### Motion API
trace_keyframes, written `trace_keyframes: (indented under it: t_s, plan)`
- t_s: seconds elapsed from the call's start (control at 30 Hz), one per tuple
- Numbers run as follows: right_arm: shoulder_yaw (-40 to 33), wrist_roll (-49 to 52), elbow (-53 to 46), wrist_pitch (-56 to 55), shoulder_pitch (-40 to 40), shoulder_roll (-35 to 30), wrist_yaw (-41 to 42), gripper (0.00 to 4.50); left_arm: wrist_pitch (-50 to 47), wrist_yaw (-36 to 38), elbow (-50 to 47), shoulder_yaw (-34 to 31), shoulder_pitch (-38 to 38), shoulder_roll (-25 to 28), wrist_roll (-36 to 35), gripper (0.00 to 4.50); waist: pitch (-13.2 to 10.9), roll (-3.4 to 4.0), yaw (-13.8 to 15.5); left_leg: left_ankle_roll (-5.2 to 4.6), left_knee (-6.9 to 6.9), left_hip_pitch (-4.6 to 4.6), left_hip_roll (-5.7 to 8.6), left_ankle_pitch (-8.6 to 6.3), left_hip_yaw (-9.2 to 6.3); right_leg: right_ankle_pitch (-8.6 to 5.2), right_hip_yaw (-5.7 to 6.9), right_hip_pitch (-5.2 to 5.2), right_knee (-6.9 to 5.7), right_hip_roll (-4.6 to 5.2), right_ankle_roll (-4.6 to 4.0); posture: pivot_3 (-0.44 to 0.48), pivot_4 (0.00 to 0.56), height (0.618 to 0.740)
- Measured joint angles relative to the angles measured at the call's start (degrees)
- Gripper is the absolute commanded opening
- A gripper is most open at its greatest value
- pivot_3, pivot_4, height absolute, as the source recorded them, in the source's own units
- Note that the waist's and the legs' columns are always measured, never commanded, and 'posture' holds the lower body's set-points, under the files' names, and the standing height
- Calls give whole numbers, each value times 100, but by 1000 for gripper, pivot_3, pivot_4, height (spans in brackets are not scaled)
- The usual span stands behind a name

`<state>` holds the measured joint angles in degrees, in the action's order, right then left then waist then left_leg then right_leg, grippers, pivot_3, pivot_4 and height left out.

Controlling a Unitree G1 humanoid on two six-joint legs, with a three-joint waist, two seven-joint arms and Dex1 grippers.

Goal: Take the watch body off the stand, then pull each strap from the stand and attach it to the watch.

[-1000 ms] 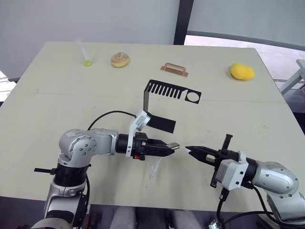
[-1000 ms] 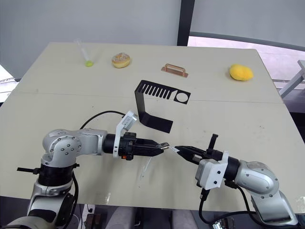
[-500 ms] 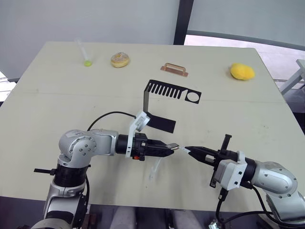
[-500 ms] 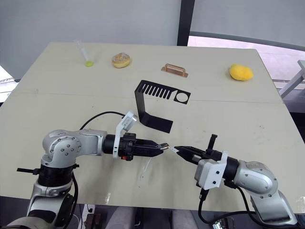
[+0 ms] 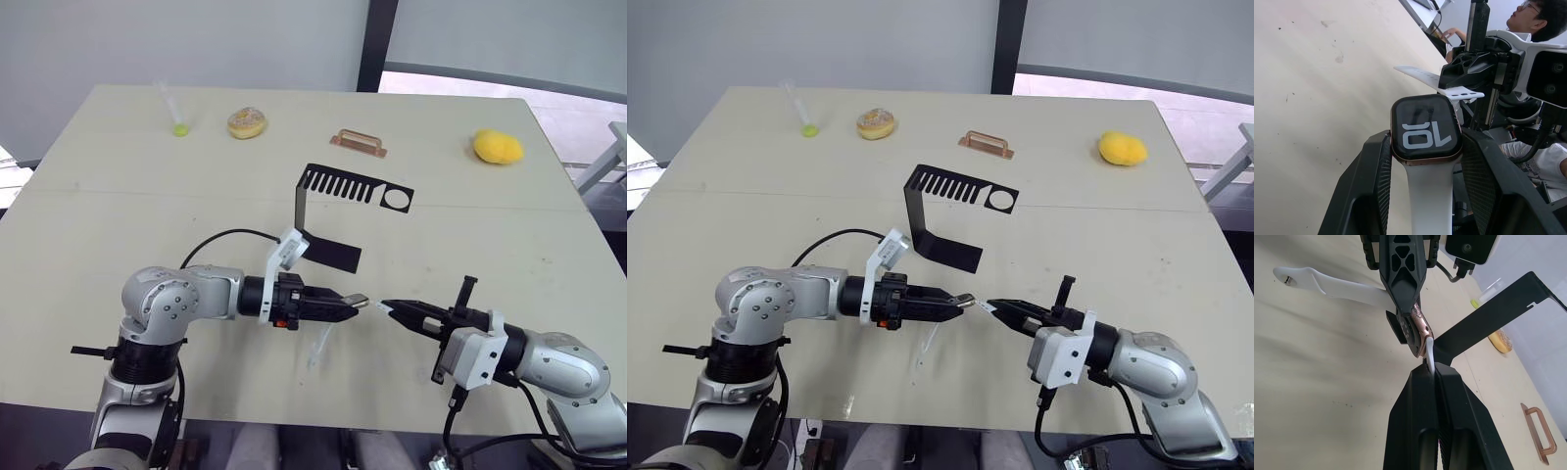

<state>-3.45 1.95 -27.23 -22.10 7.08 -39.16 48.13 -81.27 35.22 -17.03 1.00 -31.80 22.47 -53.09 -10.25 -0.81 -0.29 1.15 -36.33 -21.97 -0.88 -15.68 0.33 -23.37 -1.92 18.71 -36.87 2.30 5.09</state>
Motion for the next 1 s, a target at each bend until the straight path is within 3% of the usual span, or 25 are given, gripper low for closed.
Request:
trace_keyframes:
  t_s: [1.0]
  plan:
    - [80, -47, 323, -435, 87, 0, -100, 0, 12, -63, -49, 134, 0, 71, -70, 1576, 0, 0, 1, 0, -3, 0, 0, 0, 0, 0, 0, -1, -1, 0, 0, 0, 150, 740]
